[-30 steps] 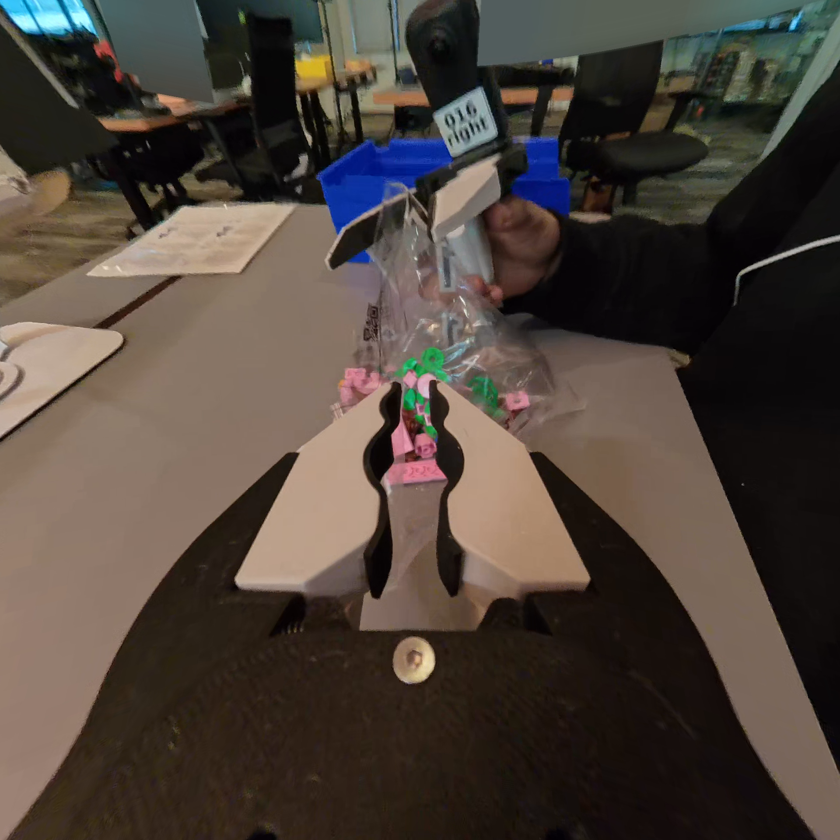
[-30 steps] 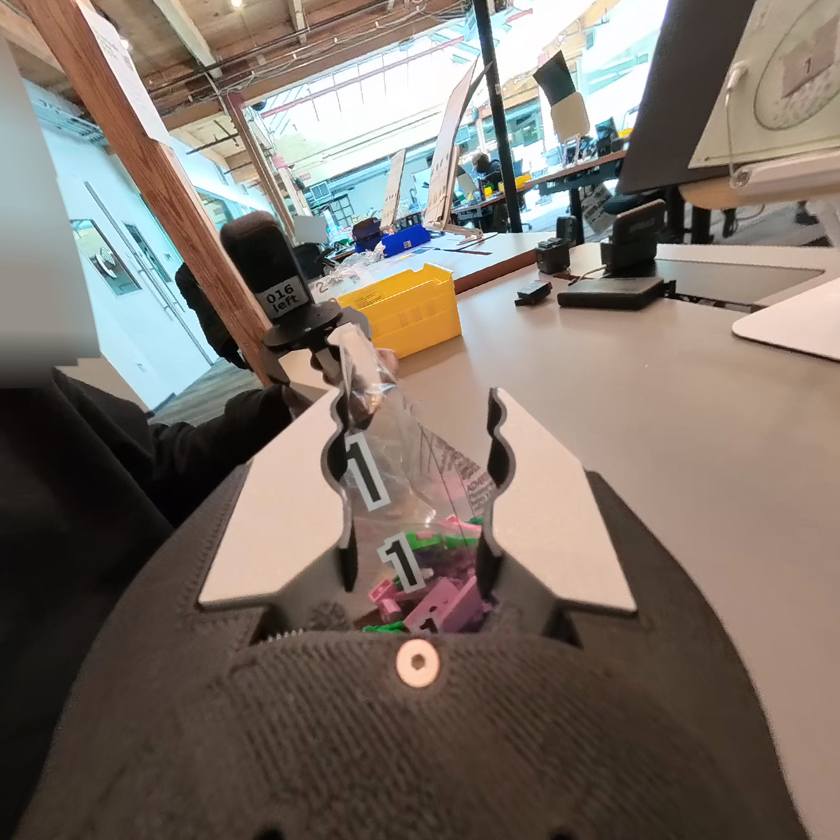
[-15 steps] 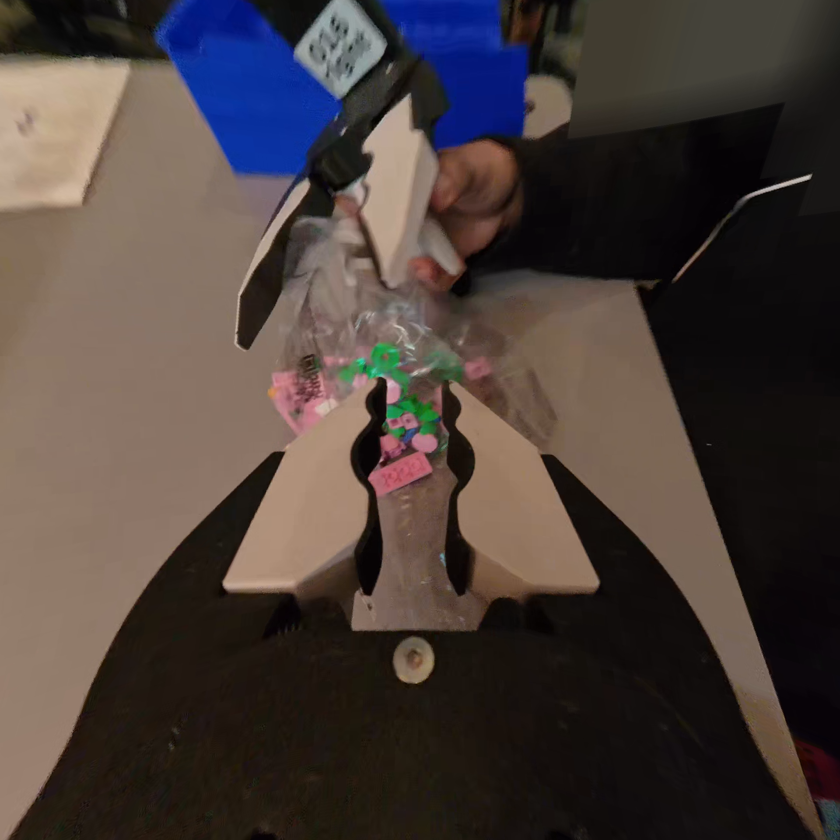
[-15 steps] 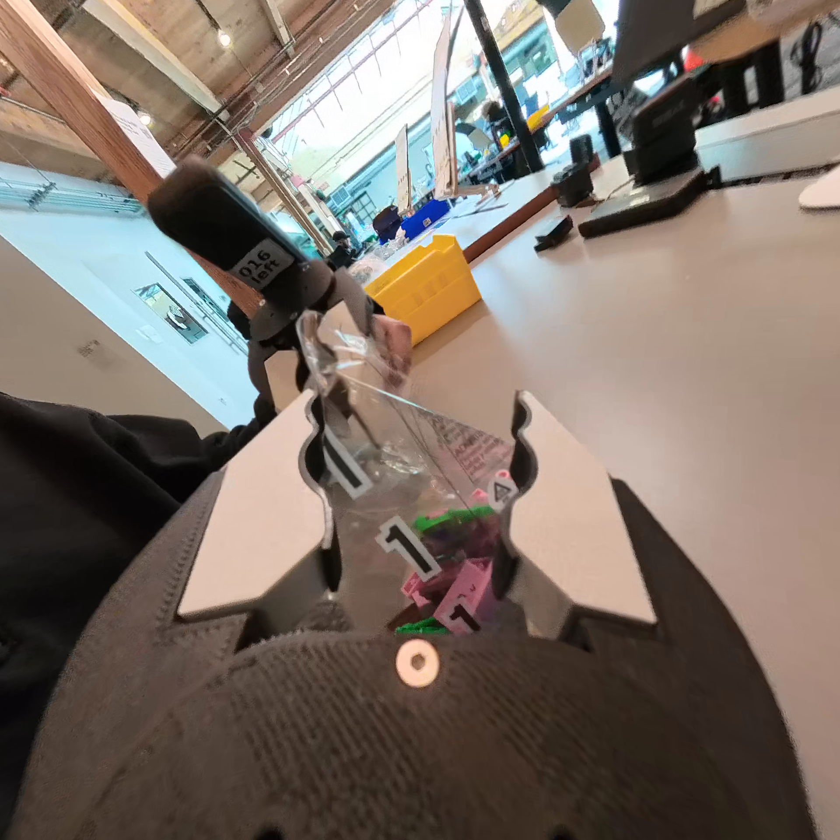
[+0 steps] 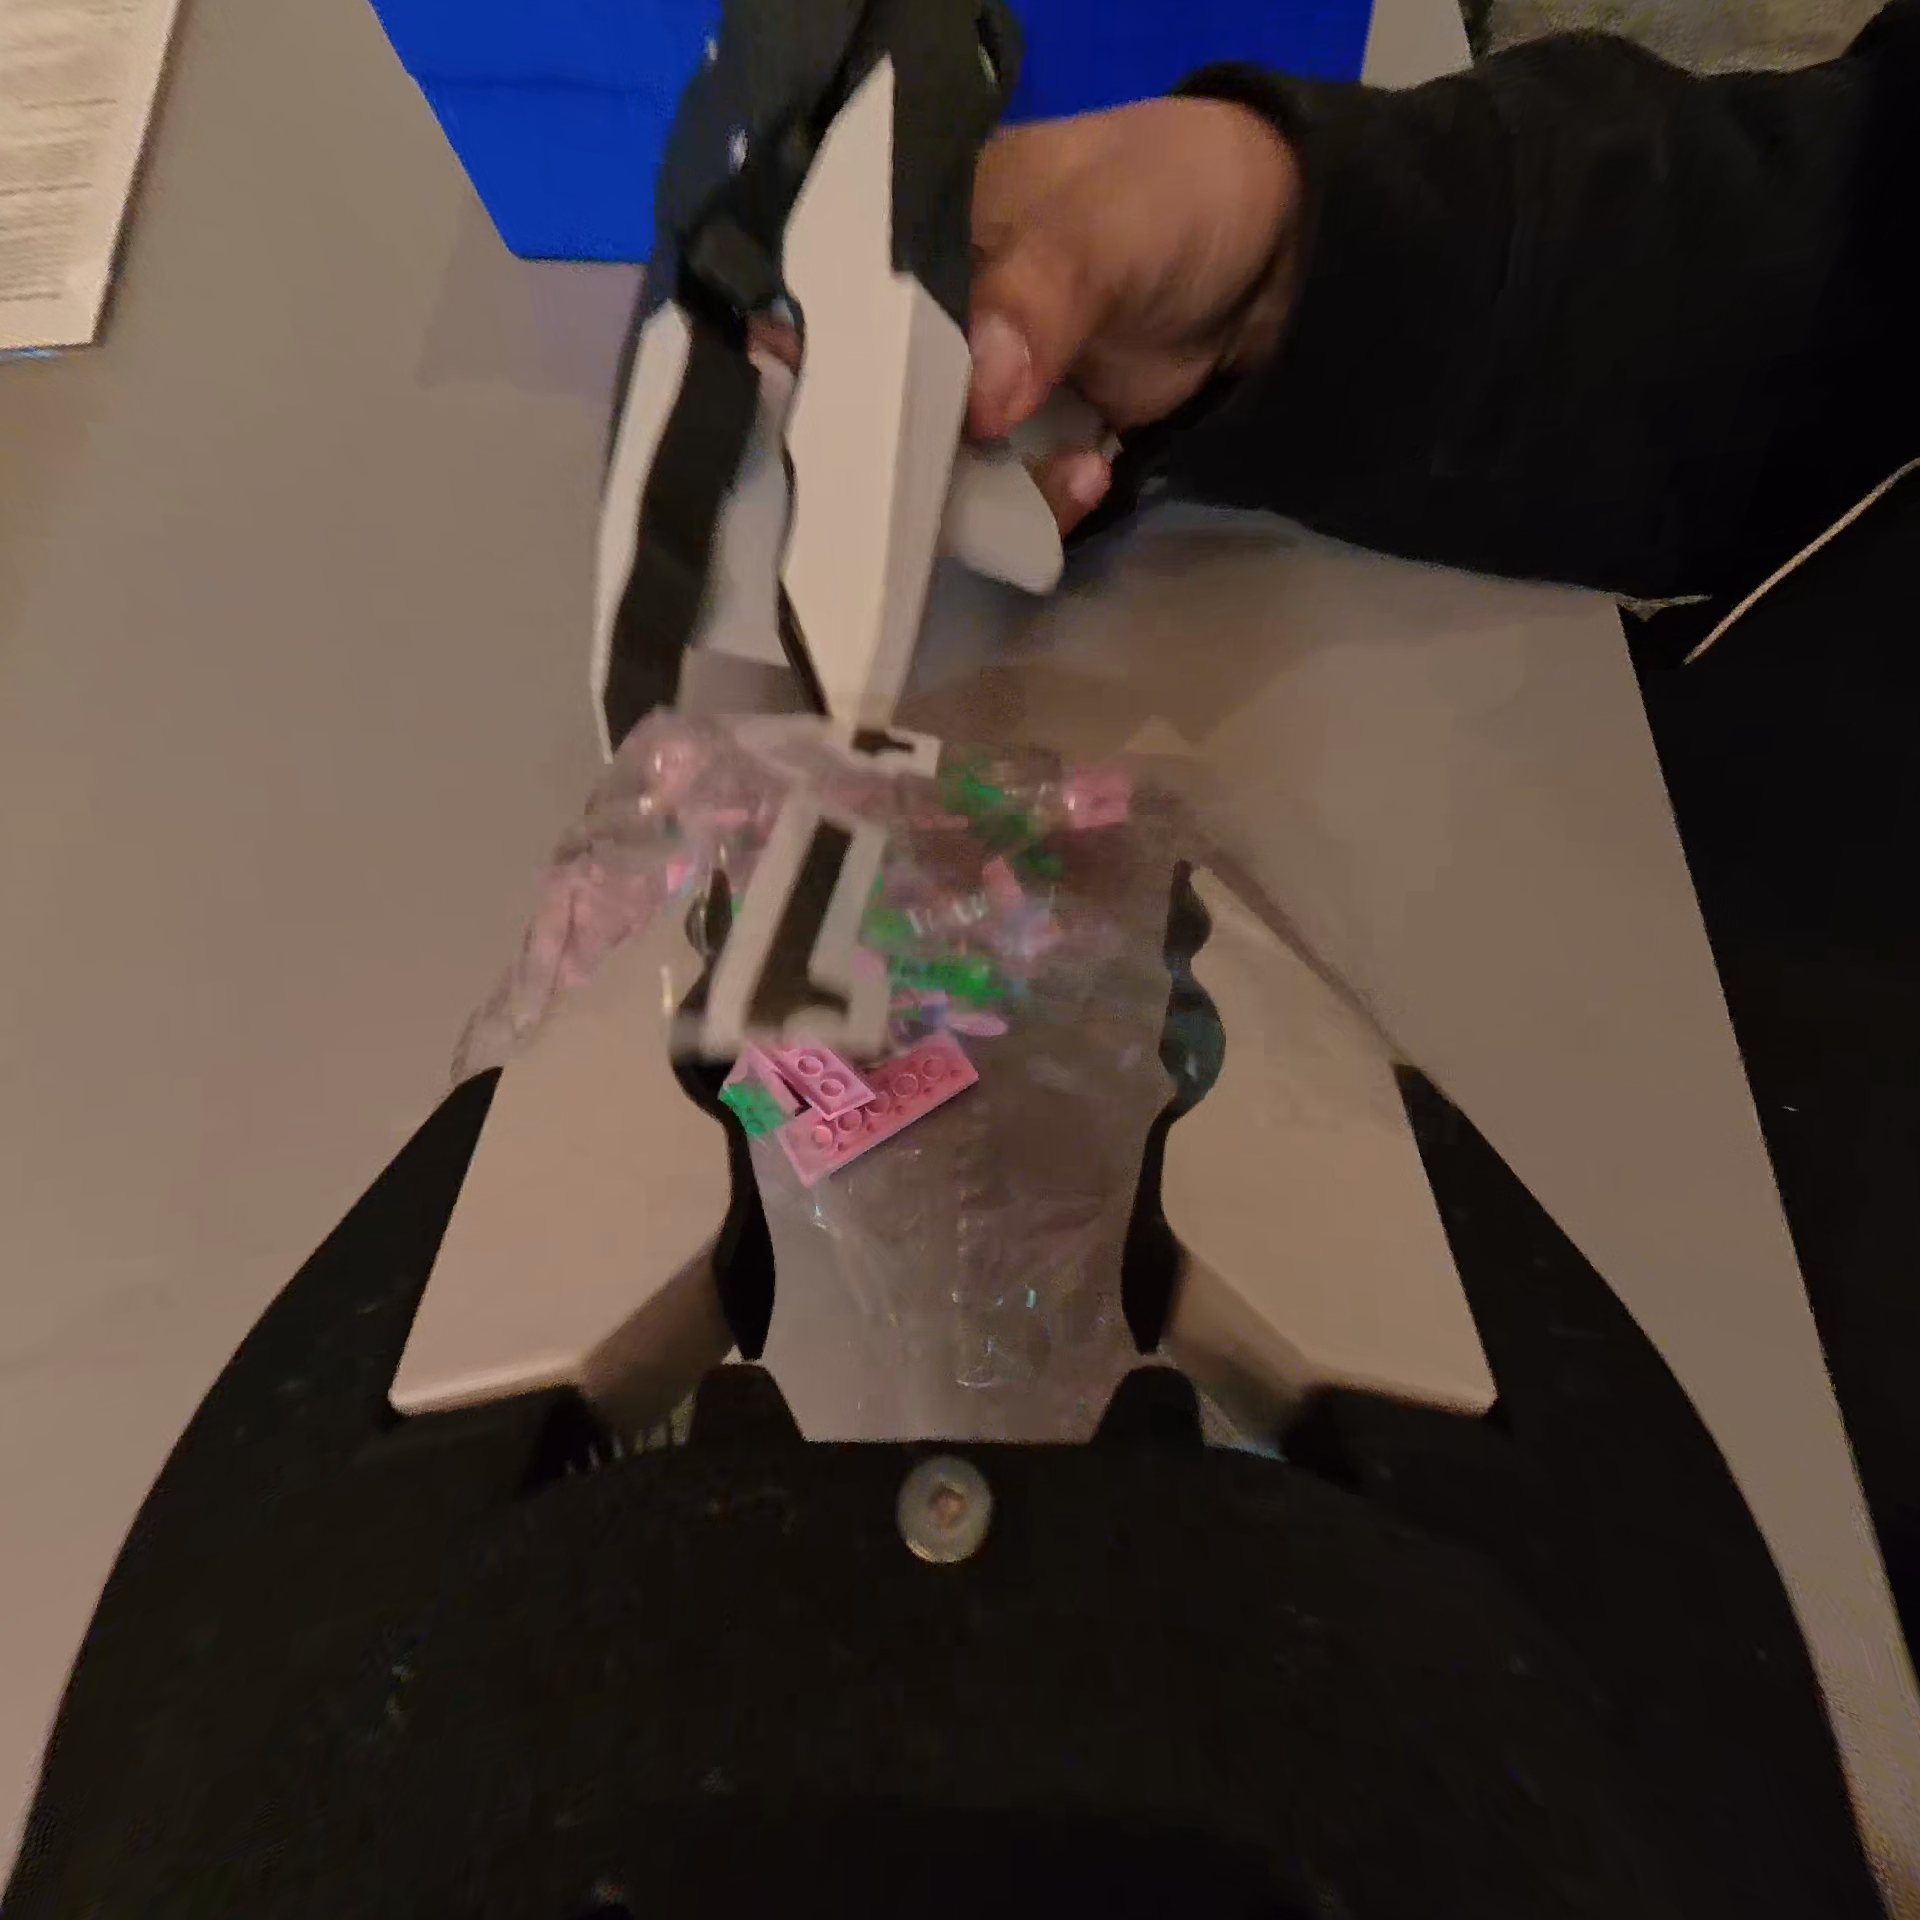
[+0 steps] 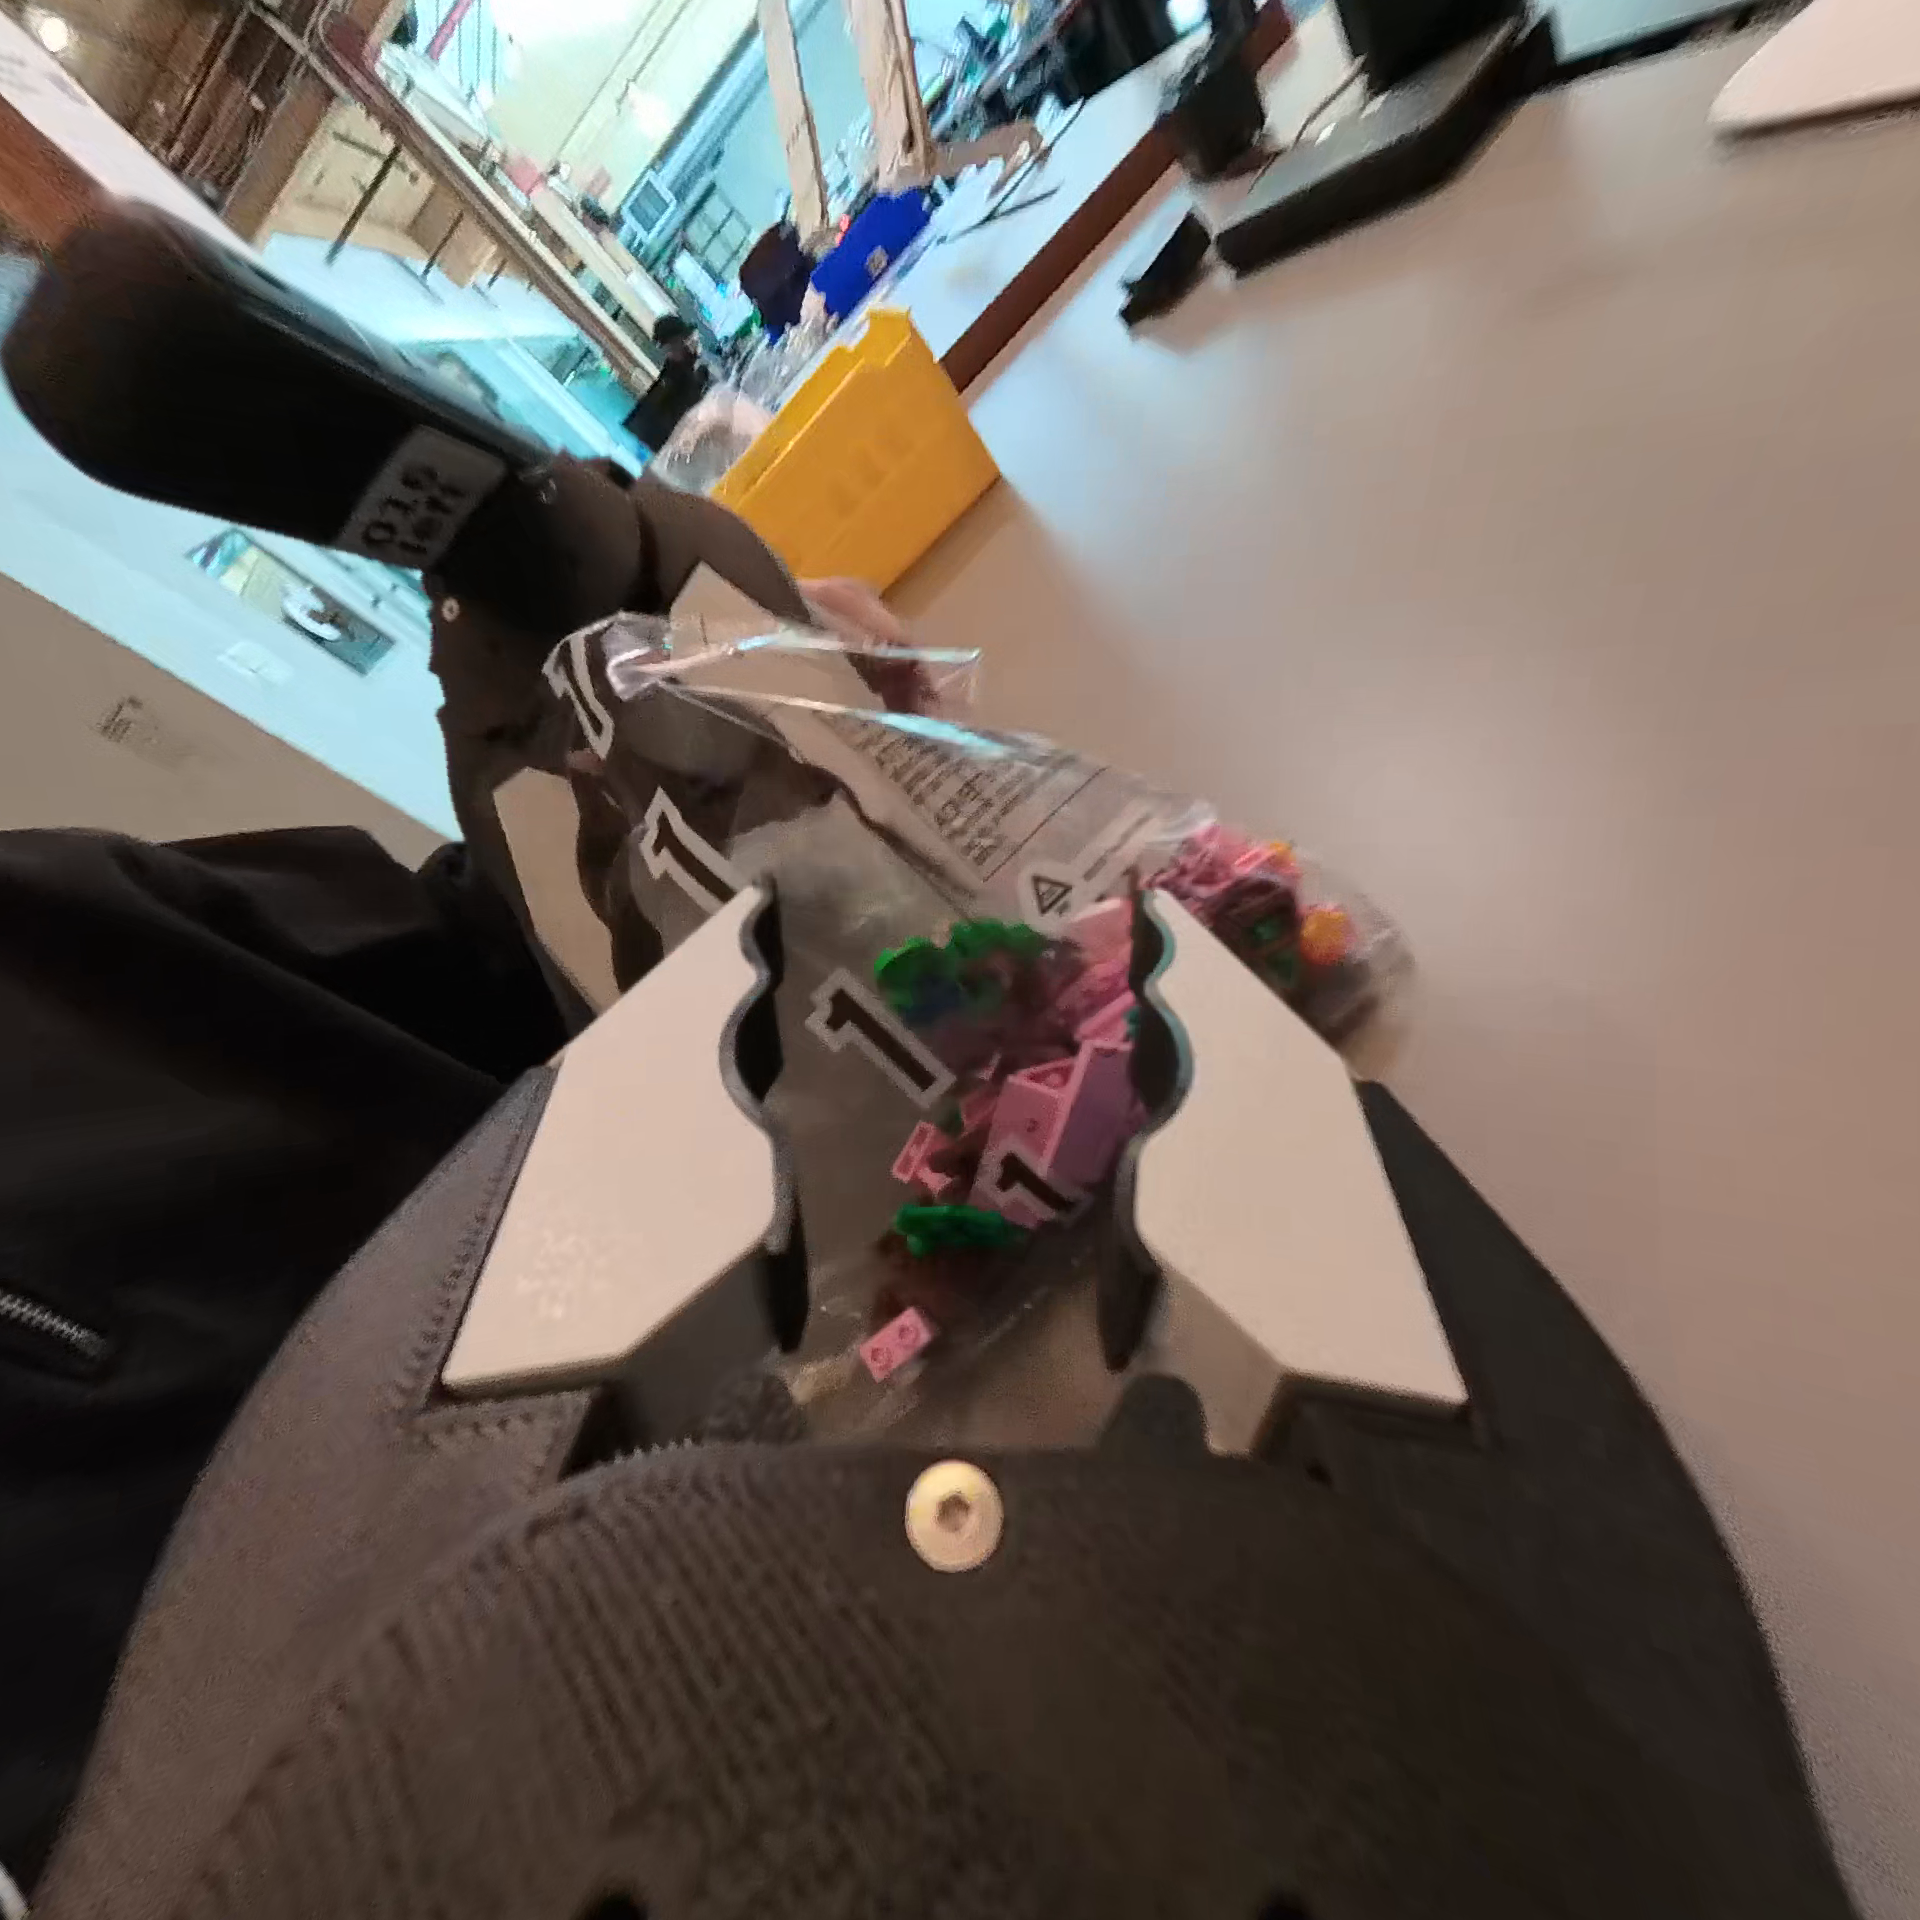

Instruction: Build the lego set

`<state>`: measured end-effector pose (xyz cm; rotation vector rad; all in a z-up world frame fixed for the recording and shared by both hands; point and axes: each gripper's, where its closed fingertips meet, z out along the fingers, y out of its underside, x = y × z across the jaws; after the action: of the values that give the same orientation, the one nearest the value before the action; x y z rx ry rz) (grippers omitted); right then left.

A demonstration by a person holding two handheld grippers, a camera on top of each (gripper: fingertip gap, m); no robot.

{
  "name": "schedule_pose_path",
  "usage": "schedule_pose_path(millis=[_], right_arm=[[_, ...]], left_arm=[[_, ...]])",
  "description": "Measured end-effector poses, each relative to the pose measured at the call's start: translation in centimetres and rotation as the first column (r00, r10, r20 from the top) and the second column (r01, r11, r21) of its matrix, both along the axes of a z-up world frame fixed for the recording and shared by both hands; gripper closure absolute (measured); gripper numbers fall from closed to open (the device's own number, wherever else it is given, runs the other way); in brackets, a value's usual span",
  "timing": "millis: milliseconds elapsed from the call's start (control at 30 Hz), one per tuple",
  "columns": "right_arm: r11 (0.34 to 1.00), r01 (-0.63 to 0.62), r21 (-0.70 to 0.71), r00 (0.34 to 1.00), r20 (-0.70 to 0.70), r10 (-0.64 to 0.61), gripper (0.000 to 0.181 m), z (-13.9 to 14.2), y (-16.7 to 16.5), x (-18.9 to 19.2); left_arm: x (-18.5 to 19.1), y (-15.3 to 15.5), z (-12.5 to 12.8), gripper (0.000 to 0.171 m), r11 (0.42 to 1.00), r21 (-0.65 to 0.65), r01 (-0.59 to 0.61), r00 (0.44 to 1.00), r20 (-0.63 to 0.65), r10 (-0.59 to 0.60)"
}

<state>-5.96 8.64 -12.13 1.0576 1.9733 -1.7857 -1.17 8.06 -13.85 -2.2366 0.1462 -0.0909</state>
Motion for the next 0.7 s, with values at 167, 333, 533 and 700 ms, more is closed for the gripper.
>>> schedule_pose_path(millis=[167,333,533,700], right_arm=[[0.999,-0.039,0.033,0.999,0.012,0.039,0.117,-1.0,-1.2,0.5],[1.0,0.016,-0.003,1.0,0.011,-0.016,0.118,-0.5,-0.1,-0.3],[0.999,0.026,0.019,1.0,0.006,-0.027,0.119,-1.0,-0.3,-0.5],[1.0,0.029,0.01,1.0,0.009,-0.029,0.119,-0.9,-0.4,-0.6]], left_arm=[[-0.9,0.0,-0.1,0.143,0.999,0.027,-0.033,0.992,-0.123,0.036],[-2.0,-2.2,1.2,0.165,0.996,0.052,-0.078,0.988,-0.128,0.084],[-3.4,-6.8,6.1,0.168,0.953,0.287,-0.1,0.994,-0.002,0.105],[-6.9,-12.5,10.0,0.169,0.825,0.521,-0.217,0.974,0.174,0.146]])
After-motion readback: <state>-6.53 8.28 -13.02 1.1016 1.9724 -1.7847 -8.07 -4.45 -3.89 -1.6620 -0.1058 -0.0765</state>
